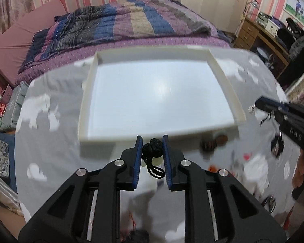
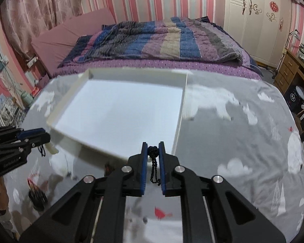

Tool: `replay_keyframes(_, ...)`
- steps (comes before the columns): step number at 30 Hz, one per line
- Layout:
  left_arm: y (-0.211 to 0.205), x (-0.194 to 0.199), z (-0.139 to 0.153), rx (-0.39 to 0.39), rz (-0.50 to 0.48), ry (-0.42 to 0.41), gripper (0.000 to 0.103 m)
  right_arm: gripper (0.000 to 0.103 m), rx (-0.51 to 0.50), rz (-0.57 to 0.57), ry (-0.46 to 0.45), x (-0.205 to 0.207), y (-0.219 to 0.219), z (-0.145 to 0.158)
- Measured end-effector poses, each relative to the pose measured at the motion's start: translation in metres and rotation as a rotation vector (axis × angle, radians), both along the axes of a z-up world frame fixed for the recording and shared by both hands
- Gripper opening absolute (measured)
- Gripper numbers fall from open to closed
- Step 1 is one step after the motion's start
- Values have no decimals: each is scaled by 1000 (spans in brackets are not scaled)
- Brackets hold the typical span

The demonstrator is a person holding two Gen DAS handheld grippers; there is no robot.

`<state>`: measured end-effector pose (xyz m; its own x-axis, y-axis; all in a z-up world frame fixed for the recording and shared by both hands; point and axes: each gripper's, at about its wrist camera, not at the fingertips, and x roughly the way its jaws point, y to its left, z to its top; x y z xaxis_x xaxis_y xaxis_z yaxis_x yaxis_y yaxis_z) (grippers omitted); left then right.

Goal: Organize jewelry
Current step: 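Carry the jade pendant with the left tool while the right tool carries the silver charm over the tray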

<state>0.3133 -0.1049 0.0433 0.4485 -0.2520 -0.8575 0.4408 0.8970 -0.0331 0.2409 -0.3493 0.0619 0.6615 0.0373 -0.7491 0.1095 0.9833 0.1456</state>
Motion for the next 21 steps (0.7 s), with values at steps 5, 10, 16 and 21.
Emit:
replay_keyframes(5,-14,56,11,-7,24,-25,18,10,1,-16,6,54,-6,5)
replay_keyframes(10,-35,112,-4,4,49,-5,18,10,5,-32,13,111,-8,-2)
replay_keyframes(16,-50,161,-31,44,87,18,18,10,-2,-62,43,171,-15,-18)
replay_keyframes(21,-50,190,-51,46,136,34,18,10,-1,-84,77,197,-23,-38)
